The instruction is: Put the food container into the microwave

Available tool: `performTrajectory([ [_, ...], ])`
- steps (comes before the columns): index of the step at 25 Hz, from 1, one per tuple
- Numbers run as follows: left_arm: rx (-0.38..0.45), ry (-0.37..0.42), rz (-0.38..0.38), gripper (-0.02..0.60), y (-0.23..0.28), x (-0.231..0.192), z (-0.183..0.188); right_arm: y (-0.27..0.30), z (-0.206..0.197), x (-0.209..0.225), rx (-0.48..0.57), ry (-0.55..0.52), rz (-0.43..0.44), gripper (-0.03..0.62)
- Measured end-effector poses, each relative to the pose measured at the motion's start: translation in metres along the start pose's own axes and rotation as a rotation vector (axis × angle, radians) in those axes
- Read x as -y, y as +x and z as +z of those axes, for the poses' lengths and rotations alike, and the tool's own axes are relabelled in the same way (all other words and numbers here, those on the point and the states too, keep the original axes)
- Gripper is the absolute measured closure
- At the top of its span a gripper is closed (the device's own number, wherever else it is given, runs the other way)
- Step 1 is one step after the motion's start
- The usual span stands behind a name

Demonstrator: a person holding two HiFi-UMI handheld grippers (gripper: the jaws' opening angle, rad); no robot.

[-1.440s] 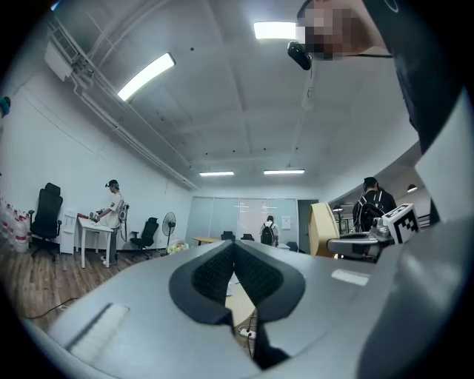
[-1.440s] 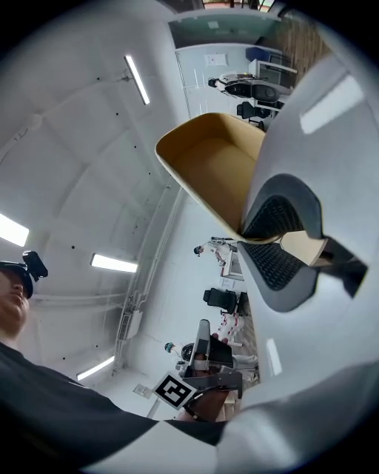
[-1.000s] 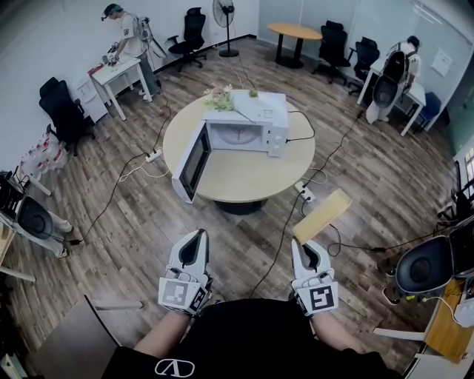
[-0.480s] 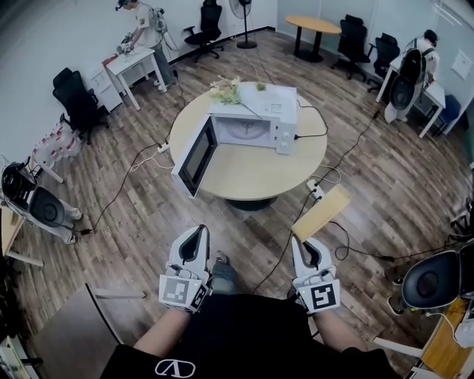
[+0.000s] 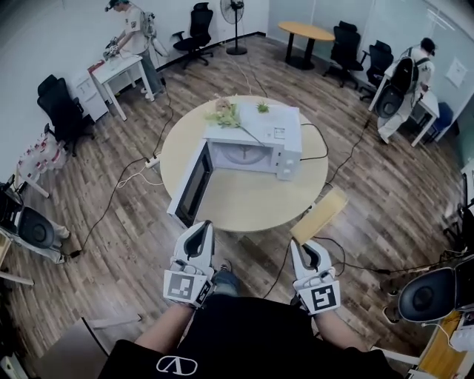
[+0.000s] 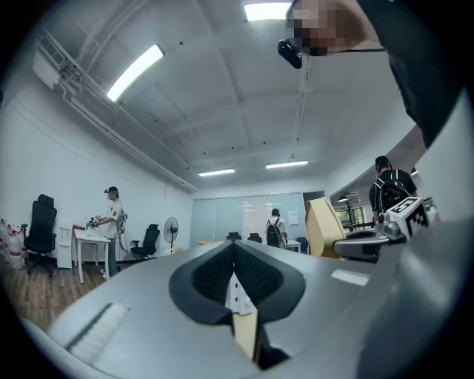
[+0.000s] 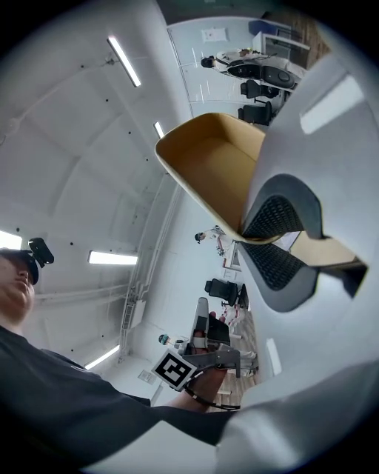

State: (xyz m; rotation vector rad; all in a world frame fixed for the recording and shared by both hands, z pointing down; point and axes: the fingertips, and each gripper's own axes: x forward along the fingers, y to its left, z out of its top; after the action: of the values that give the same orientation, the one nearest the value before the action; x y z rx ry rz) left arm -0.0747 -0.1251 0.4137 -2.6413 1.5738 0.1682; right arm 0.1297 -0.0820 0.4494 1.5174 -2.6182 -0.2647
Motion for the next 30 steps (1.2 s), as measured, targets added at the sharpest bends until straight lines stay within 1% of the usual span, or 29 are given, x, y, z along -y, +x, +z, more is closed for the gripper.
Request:
performTrajectory([
  [5,0.015,-0.006,-0.06,0.581,0.069,-0.05,0.005,0.069,0.011,0.026,-0.017,-0.027,-0.045,0.572],
  [10,0.016,-0.017,-0.112,0.581,0.123,-0.097,0.002,0.136,0.014,0.038,-0.044,-0.046,-0.08,0.571],
  [16,-0.002,-0.024,-0.128,0.581,0.17,-0.147,-0.005,0.201,0.019,0.046,-0.043,-0.08,-0.092,0.571],
  [21,0.014,-0.025,-0.129,0.581,0.195,-0.154,-0.001,0.23,0.026,0.063,-0.038,-0.085,-0.077,0.572],
  [26,0.022,-0.003,-0.082,0.581,0.212,-0.147,-0.008,0.242,0.017,0.083,-0.018,-0.085,-0.034,0.572],
  [30,0.024,0.011,-0.063,0.581,0.223,-0.139,-0.008,0.249,0.015,0.094,-0.032,-0.103,0.015,0.572],
])
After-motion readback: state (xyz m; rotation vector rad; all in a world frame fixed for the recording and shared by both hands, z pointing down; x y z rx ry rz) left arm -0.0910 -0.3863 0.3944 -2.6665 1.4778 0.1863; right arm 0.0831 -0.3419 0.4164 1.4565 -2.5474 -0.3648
